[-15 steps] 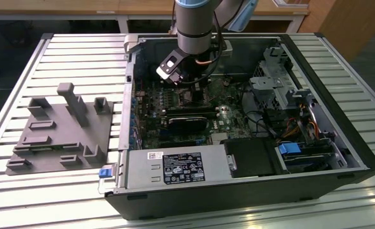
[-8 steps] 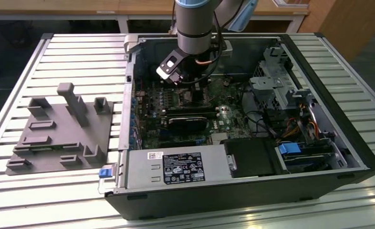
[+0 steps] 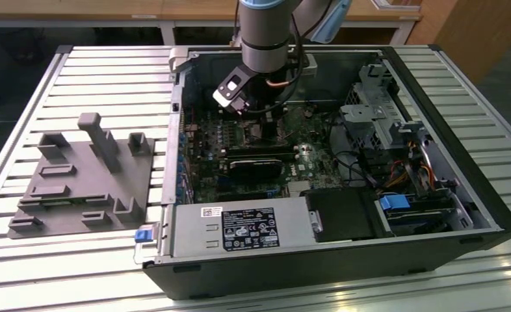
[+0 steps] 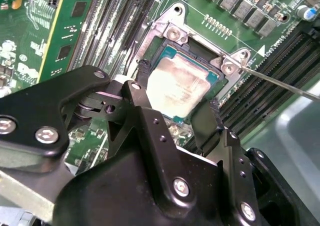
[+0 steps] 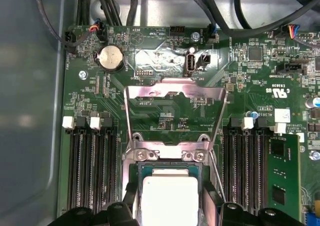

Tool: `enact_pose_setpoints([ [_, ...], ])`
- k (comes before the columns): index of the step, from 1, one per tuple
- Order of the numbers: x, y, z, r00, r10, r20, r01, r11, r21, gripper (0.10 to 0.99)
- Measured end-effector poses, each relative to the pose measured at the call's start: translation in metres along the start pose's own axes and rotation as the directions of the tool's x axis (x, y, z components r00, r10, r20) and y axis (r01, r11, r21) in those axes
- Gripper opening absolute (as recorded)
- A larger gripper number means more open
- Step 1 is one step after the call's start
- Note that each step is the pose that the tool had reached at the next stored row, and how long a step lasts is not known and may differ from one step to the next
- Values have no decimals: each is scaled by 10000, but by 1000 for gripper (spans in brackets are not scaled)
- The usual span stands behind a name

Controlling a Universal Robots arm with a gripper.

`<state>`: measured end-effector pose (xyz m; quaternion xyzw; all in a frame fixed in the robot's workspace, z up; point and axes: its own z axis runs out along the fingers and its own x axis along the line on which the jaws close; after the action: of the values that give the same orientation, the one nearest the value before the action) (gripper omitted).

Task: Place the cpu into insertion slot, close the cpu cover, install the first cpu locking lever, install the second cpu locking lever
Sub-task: 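Place the cpu into insertion slot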

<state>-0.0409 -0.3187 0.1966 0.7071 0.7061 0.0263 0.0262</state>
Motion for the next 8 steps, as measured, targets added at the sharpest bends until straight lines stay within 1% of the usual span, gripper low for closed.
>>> enact_pose_setpoints([
  [4, 0, 6, -79, 10000, 0, 1, 0, 10000, 2, 612],
  [8, 0, 11, -123, 10000, 0, 0, 0, 10000, 9, 600],
])
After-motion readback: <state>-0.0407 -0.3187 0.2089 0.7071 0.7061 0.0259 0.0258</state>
